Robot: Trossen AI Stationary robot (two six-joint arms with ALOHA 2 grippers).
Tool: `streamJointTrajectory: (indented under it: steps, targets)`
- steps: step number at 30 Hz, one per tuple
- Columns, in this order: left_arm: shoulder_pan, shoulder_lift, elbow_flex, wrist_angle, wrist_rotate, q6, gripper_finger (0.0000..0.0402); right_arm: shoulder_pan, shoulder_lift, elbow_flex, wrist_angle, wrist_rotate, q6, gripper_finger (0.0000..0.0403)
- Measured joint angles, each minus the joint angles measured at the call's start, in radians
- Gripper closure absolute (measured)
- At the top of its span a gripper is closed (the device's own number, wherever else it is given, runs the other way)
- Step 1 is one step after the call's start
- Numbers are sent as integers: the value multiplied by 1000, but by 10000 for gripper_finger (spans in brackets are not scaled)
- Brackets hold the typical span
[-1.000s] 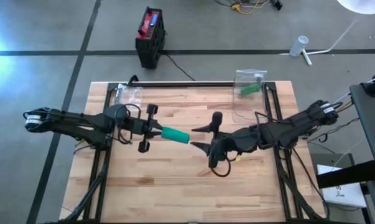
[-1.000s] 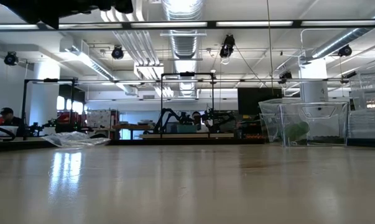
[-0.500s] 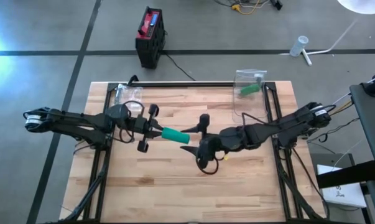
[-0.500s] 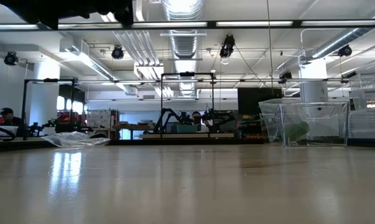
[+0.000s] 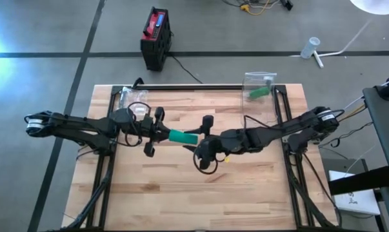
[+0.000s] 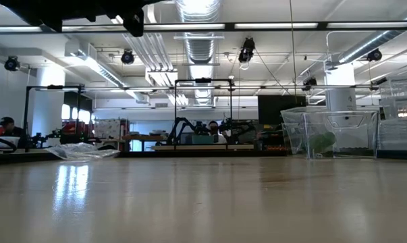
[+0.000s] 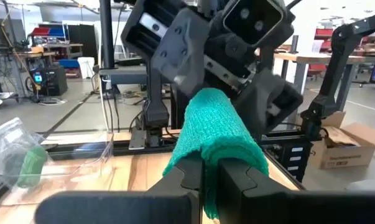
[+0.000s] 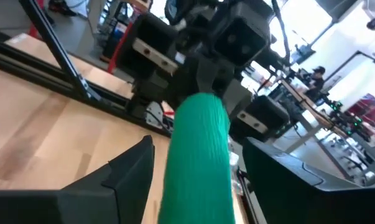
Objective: Roll bandage
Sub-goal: Roll the dark green bandage
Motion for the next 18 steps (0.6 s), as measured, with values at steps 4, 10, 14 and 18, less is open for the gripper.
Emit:
streamJointTrajectory:
  steps: [4,10,14,18]
  targets:
    - [0,-1,0,0,0,-10,393,-10,6,0,-6,0,2,178]
    - [0,-1,0,4,0,-34,393,-18,8,0,-18,-8,0,198]
    - [0,-1,0,10,2,-50,393,-18,8,0,-20,-9,6,214]
    - [0,-1,0,20,3,-65,393,-18,8,0,-37,-9,13,237]
